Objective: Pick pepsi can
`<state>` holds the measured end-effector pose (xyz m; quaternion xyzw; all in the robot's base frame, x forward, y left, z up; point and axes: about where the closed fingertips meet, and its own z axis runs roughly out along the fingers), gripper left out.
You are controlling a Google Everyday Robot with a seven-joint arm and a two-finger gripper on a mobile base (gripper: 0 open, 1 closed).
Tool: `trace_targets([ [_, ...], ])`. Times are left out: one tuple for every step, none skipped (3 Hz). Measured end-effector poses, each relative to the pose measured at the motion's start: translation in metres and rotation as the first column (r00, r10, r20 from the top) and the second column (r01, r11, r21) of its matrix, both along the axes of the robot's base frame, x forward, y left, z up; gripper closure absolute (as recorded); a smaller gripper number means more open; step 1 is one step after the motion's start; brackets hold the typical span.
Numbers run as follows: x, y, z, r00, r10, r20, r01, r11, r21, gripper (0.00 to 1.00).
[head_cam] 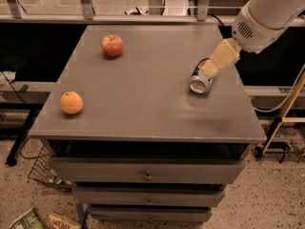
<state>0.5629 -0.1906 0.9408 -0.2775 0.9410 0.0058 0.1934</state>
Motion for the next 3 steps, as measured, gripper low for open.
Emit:
trace_targets([
  [0.017, 0.004, -0.015, 0.9854, -0.164, -0.045, 0.168, 0.979, 0.112, 0.00],
  [0.040, 0.016, -0.028, 0.9415, -0.312, -0.128, 0.333, 0.920, 0.206, 0.00],
  [0.059, 0.024, -0.047, 0.8895, -0.404, -0.214, 0.447, 0.865, 0.228, 0.00],
])
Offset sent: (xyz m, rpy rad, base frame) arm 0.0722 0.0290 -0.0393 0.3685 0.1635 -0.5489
